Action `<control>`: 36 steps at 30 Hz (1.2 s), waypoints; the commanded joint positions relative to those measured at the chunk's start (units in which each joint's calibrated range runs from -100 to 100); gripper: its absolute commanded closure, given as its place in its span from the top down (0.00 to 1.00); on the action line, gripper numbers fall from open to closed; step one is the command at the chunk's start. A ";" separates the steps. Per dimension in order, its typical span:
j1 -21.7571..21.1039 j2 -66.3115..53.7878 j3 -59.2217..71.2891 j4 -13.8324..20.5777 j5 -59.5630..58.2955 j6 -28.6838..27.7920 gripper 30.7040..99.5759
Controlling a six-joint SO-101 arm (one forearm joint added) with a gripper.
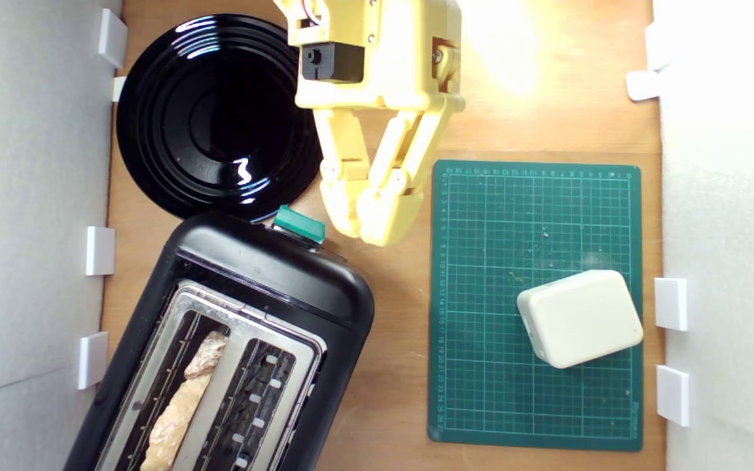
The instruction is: Pick bread and place in toaster
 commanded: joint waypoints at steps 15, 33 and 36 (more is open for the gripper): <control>-5.97 -27.21 33.65 -0.25 -0.85 -11.29 0.21; -8.79 -47.59 60.15 -0.52 -0.68 -16.46 0.09; -9.68 -49.67 62.70 -0.97 -0.51 -16.52 0.09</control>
